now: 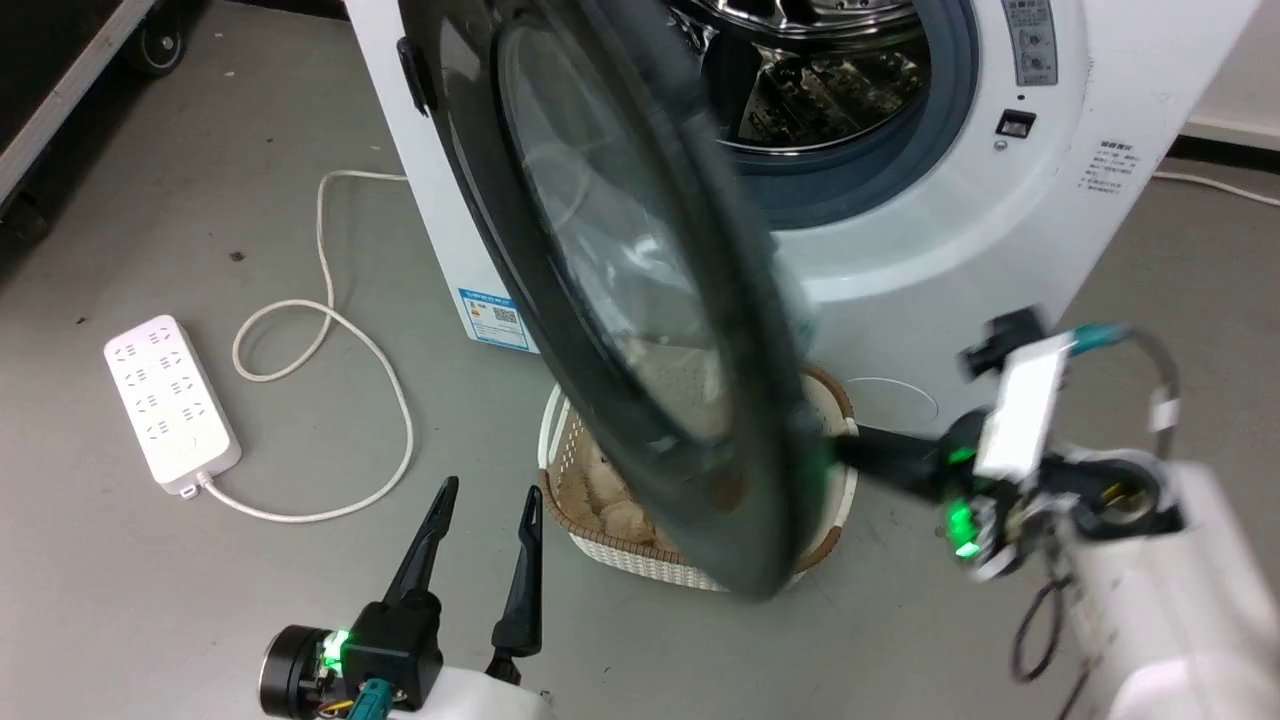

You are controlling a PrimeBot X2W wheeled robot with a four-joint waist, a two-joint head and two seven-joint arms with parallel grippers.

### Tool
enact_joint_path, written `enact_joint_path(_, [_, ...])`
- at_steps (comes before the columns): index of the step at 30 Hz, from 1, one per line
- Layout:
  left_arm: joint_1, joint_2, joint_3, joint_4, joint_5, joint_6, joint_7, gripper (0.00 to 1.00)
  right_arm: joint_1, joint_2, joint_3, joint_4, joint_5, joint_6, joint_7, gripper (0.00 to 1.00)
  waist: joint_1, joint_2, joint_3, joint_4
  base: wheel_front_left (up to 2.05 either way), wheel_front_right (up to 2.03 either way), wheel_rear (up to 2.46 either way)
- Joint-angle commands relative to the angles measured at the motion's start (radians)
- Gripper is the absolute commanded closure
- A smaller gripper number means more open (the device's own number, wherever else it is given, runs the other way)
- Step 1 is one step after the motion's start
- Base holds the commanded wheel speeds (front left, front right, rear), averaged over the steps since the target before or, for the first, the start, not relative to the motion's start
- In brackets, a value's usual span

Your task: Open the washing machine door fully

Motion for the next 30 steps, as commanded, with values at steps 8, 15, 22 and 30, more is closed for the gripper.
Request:
enact_joint_path(8, [0.02,0.001,0.01,0.007,-0.016,-0.011,-0.005,0.0,0.134,0.008,0.304,-0.116,0.167,0.001,-0.137,1.0,0.0001,0.0,-0.009,0.011,0.0,0.0,0.0])
enact_joint_path(15, [0.025,0.001,0.027,0.004,-0.026,-0.006,-0.005,0.0,0.161,0.007,0.341,-0.145,0.158,0.001,-0.245,0.75,0.0001,0.0,-0.021,0.004,0.0,0.0,0.0])
enact_joint_path(22, [0.029,0.001,0.064,0.002,-0.048,-0.008,-0.005,0.0,0.218,-0.088,0.247,-0.308,-0.039,0.001,-0.504,0.0,0.0001,0.0,-0.056,-0.035,0.0,0.0,0.0])
enact_joint_path(30, [0.037,0.001,0.104,-0.005,-0.054,-0.024,-0.005,0.0,0.373,-0.286,0.251,-0.565,-0.566,0.001,-1.087,0.0,0.0001,0.0,-0.09,-0.085,0.0,0.0,0.0])
